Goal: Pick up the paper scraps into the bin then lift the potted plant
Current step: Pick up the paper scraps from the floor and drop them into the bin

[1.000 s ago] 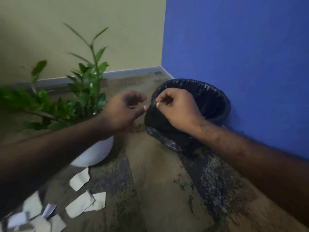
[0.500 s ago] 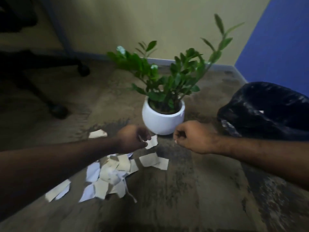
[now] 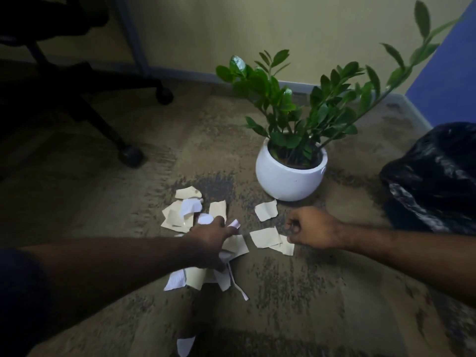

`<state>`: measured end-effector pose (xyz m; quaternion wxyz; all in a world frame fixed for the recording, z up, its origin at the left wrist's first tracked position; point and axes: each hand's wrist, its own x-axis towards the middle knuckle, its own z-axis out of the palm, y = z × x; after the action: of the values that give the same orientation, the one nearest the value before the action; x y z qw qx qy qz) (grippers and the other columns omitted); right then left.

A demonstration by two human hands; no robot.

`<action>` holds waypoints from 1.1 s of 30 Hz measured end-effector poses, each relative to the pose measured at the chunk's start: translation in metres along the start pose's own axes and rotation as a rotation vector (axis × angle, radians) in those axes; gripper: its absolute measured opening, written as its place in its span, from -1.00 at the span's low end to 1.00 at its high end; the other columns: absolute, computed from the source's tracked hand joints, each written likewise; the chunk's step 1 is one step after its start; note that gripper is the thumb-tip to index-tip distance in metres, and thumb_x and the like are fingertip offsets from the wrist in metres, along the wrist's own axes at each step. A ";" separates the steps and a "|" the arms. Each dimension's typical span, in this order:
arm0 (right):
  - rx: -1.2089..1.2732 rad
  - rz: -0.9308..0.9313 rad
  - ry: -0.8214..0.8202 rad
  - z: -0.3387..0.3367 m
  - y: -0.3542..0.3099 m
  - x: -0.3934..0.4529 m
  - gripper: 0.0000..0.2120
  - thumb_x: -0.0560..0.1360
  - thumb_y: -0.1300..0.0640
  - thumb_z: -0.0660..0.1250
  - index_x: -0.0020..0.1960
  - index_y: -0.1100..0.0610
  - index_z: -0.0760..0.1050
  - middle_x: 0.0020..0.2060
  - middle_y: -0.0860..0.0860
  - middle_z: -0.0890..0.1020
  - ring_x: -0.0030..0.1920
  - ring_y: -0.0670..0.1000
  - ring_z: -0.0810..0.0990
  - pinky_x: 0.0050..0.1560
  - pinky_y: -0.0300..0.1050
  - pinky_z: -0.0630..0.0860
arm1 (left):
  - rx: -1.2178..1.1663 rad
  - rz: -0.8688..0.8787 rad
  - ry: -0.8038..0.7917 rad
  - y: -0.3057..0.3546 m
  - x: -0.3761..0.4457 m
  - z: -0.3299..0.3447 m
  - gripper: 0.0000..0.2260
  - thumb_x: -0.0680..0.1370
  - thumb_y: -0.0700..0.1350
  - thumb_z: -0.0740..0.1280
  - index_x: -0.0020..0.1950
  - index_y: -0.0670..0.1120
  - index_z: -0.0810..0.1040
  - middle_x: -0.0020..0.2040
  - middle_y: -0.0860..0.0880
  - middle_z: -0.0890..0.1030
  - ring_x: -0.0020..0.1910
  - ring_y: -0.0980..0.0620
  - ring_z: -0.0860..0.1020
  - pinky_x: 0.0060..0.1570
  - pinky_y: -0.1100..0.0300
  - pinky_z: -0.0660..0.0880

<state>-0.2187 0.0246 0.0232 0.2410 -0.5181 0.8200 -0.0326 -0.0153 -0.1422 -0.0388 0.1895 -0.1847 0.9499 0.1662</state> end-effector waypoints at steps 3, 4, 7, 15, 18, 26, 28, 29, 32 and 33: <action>-0.035 -0.055 -0.042 0.015 -0.014 0.012 -0.87 0.36 0.07 0.46 -0.14 -0.03 0.53 -0.28 -0.11 0.52 -0.19 -0.07 0.49 -0.29 -0.29 0.33 | 0.016 0.024 0.078 0.003 -0.002 0.017 -0.22 0.29 0.14 0.50 0.45 0.10 0.27 0.26 -0.06 0.35 0.14 -0.12 0.48 0.12 0.00 0.47; -0.043 -0.055 -0.056 0.020 -0.018 0.016 -0.80 0.36 0.05 0.46 -0.04 -0.01 0.56 -0.21 -0.09 0.53 -0.15 -0.05 0.50 -0.23 -0.25 0.36 | 0.030 0.022 0.089 0.003 -0.001 0.021 -0.26 0.31 0.15 0.49 0.43 0.09 0.30 0.26 -0.07 0.36 0.14 -0.12 0.48 0.12 0.00 0.46; -0.046 -0.047 -0.080 0.034 -0.026 0.024 -0.63 0.32 0.03 0.45 0.11 -0.01 0.54 -0.03 -0.01 0.56 0.00 0.03 0.56 -0.02 -0.17 0.48 | -0.022 -0.019 0.069 0.002 0.003 0.030 -0.42 0.34 0.12 0.46 0.32 0.06 0.40 0.20 -0.06 0.37 0.12 -0.11 0.49 0.06 0.00 0.49; -0.116 -0.056 -0.085 0.045 -0.012 0.038 -0.48 0.33 0.10 0.44 0.27 0.05 0.43 0.19 0.06 0.51 0.19 0.11 0.51 0.18 -0.05 0.49 | -0.175 0.010 0.105 0.002 0.028 0.016 -0.80 0.55 -0.14 0.26 0.11 -0.12 0.60 0.10 -0.14 0.59 0.09 -0.10 0.57 0.05 0.11 0.50; -0.162 -0.061 -0.052 0.038 -0.003 0.052 -0.38 0.31 0.09 0.48 0.32 0.08 0.38 0.20 0.08 0.48 0.20 0.11 0.49 0.18 -0.05 0.48 | -0.246 0.021 0.234 -0.001 0.032 0.005 -0.84 0.55 -0.16 0.29 0.06 -0.08 0.63 0.05 -0.06 0.65 0.09 -0.02 0.58 0.05 0.20 0.44; -0.268 -0.064 -0.231 0.045 0.001 0.091 0.30 0.15 -0.23 0.59 0.57 0.04 -0.19 0.58 0.08 -0.03 0.56 0.18 0.01 0.51 0.14 0.14 | -0.396 -0.041 0.340 -0.019 0.038 -0.018 -0.68 0.47 -0.14 0.40 -0.41 0.05 0.37 -0.46 0.14 0.40 -0.37 0.10 0.39 -0.46 0.40 0.21; -0.292 -0.078 -0.272 0.053 0.002 0.092 0.29 0.15 -0.25 0.58 0.57 -0.02 -0.21 0.58 0.04 -0.05 0.56 0.18 -0.03 0.52 0.15 0.12 | -0.407 -0.039 0.313 -0.021 0.040 -0.018 -0.71 0.45 -0.10 0.44 -0.41 0.04 0.42 -0.45 0.14 0.43 -0.36 0.10 0.42 -0.43 0.42 0.24; -0.317 -0.107 -0.268 0.058 0.003 0.090 0.24 0.17 -0.24 0.57 0.57 -0.04 -0.17 0.58 0.02 -0.02 0.56 0.17 0.00 0.51 0.15 0.14 | -0.417 -0.034 0.293 -0.021 0.040 -0.017 -0.79 0.44 -0.08 0.46 -0.36 0.01 0.51 -0.39 0.11 0.51 -0.31 0.07 0.48 -0.38 0.39 0.30; -0.358 -0.239 -0.180 0.069 0.007 0.079 -0.05 0.29 -0.16 0.52 0.52 -0.13 0.07 0.52 -0.03 0.18 0.47 0.14 0.18 0.41 0.14 0.30 | -0.439 0.109 0.256 -0.019 0.041 -0.016 -0.83 0.39 -0.08 0.54 -0.16 -0.17 0.69 0.02 -0.08 0.67 0.02 -0.02 0.60 0.02 0.16 0.48; -0.348 -0.281 -0.152 0.071 0.008 0.074 -0.17 0.34 -0.12 0.49 0.49 -0.16 0.14 0.48 -0.03 0.25 0.42 0.13 0.23 0.36 0.13 0.34 | -0.426 0.156 0.224 -0.017 0.041 -0.015 -0.82 0.38 -0.08 0.55 -0.14 -0.16 0.70 0.16 -0.09 0.63 0.14 -0.02 0.57 0.14 0.14 0.44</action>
<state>-0.2206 -0.0211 -0.0690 0.2021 -0.6618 0.7127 0.1152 -0.0480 -0.1743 -0.0466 0.0264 -0.1637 0.9200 0.3552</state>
